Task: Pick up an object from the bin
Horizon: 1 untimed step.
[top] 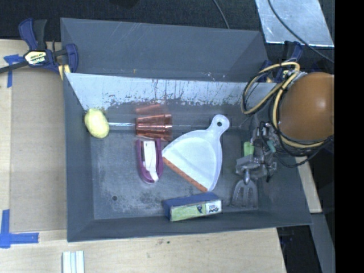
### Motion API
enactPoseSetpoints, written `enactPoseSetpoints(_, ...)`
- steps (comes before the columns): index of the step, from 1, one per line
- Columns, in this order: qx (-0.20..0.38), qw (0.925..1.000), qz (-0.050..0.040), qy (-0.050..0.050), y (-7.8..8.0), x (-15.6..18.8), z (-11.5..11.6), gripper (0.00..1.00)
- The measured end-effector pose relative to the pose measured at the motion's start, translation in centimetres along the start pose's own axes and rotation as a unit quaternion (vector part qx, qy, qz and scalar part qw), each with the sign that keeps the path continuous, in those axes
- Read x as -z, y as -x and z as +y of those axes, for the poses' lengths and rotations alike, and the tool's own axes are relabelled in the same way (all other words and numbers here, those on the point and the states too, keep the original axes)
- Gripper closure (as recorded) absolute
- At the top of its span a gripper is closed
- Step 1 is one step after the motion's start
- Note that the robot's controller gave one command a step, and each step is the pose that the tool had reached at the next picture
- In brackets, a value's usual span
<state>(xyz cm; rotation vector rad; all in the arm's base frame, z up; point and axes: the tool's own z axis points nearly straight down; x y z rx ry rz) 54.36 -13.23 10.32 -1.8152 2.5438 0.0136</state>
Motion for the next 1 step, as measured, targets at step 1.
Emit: enactPoseSetpoints(1,0.0,1.0,-0.0003,0.003,0.1,3.14,0.14,1.0)
